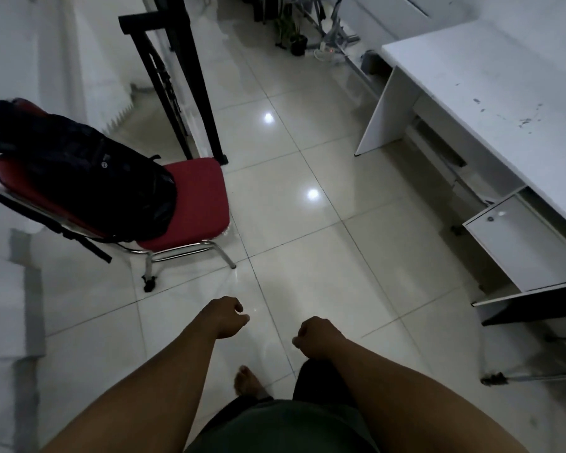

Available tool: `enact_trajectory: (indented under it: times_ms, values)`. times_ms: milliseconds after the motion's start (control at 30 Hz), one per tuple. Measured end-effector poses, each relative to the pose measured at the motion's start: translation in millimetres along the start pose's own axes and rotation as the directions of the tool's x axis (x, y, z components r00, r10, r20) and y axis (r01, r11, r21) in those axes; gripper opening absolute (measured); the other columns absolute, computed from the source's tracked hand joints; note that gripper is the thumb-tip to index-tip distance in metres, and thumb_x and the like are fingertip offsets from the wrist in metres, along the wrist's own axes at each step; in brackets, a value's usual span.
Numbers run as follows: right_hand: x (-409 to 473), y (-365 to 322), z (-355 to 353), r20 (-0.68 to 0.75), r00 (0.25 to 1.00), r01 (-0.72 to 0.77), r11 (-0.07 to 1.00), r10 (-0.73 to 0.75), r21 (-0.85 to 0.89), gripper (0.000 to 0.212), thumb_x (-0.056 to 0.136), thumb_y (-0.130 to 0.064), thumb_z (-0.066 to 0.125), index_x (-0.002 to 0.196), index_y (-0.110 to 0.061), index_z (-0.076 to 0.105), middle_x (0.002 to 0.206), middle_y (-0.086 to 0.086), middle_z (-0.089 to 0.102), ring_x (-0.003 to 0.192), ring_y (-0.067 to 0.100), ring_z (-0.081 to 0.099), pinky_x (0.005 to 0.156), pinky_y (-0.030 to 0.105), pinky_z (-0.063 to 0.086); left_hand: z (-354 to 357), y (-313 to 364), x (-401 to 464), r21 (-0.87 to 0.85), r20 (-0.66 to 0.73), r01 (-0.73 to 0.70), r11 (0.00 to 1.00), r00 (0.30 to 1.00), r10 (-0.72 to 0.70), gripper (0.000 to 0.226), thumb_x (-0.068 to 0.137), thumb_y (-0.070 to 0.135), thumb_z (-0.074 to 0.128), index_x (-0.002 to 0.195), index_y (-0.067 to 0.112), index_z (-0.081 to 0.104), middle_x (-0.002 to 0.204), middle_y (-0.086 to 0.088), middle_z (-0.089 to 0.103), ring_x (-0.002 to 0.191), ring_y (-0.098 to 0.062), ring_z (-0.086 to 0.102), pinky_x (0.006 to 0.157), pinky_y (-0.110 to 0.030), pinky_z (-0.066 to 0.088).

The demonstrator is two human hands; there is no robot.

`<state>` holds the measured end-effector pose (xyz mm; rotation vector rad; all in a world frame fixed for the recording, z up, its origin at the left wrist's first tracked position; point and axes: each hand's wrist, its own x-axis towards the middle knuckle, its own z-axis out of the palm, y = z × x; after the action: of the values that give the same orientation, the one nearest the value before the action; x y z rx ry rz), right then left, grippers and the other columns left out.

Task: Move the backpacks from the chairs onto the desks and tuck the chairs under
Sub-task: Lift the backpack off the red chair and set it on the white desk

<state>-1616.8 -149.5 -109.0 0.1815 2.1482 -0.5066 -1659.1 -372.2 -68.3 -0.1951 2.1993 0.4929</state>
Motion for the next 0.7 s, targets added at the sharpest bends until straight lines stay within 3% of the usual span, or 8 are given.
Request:
enact_trajectory:
  times_ms: [267,700]
  values:
    - [38.6,-87.1,-5.0,0.018,0.999,0.027,0.999,-0.026,-0.035,0.045,0.094,-0.043,0.054,0.120,-0.008,0.065,0.123,0.010,0.065,0.113,0.027,0.061,0.084,0.028,0.047,-53.5,-66.6,24.7,-0.061,-0.016,0.036,0.997,0.999,-0.037,0.045,0.095,0.042,0.057,0.134,0.018,0.054,0.143,-0.007,0.049,0.129,-0.022,0.049,0.104,-0.030,0.041]
    - [133.4,-224.5,-53.7,0.106,0.985,0.149,0.977,-0.134,-0.153,0.042,0.094,-0.040,0.056,0.117,-0.006,0.067,0.122,0.010,0.065,0.112,0.025,0.061,0.091,0.033,0.052,-174.1,-134.4,76.7,-0.241,-0.099,0.133,0.961,0.982,-0.161,0.044,0.091,0.043,0.062,0.127,0.018,0.059,0.135,-0.007,0.057,0.119,-0.022,0.056,0.101,-0.032,0.046]
